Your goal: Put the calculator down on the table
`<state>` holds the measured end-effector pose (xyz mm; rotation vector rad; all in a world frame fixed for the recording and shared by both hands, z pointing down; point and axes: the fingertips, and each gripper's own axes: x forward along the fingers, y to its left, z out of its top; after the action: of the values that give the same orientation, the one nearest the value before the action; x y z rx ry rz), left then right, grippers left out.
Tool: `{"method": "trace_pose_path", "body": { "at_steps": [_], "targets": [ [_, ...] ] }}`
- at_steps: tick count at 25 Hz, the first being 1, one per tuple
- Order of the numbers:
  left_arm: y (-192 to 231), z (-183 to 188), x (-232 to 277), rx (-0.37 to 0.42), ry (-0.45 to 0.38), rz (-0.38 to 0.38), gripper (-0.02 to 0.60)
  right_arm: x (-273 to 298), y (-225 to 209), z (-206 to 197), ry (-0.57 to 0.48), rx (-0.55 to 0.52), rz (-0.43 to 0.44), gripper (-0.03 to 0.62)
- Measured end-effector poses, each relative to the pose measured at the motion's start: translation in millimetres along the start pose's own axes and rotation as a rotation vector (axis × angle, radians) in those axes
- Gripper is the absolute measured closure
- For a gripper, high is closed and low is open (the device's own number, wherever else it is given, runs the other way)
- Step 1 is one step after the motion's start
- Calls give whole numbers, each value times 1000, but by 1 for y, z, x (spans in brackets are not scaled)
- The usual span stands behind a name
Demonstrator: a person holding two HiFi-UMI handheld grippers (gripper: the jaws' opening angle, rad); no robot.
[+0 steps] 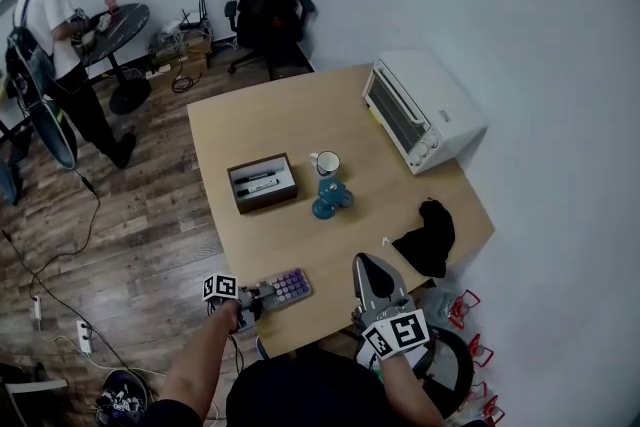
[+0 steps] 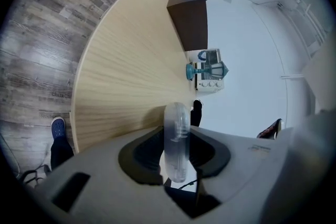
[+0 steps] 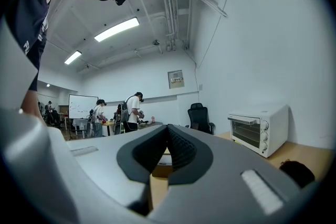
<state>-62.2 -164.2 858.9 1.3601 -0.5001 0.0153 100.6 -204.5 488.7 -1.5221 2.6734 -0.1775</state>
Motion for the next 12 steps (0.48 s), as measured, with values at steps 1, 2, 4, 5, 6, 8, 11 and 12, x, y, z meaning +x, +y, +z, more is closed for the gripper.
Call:
{"method": "trace_pose_path", "body": {
  "at_steps": [1, 2, 4, 5, 6, 8, 11, 12],
  "targets": [
    [0, 0, 0, 6, -1, 0, 479, -1, 0, 0, 0, 0, -3, 588],
    [0, -1, -1, 18, -1, 3, 477, -2, 0, 0, 0, 3, -5, 588],
    [0, 1, -1, 44, -6, 18, 476, -3, 1, -1, -7, 27, 0, 588],
    [1, 2, -2, 53, -13, 31, 475, -3, 1, -2, -13, 49, 5, 588],
    [2, 4, -3, 59, -21, 54, 474, -3, 0, -3, -18, 71, 8, 588],
    [10, 7, -3, 71, -39, 125, 463, -4, -1, -5, -23, 97, 9, 588],
    [17, 11, -5, 69, -82, 209, 445, -6, -2, -6, -24, 98, 8, 588],
    [17, 13, -6, 62, -99, 223, 445, -6, -1, -6, -24, 96, 9, 588]
  ]
}}
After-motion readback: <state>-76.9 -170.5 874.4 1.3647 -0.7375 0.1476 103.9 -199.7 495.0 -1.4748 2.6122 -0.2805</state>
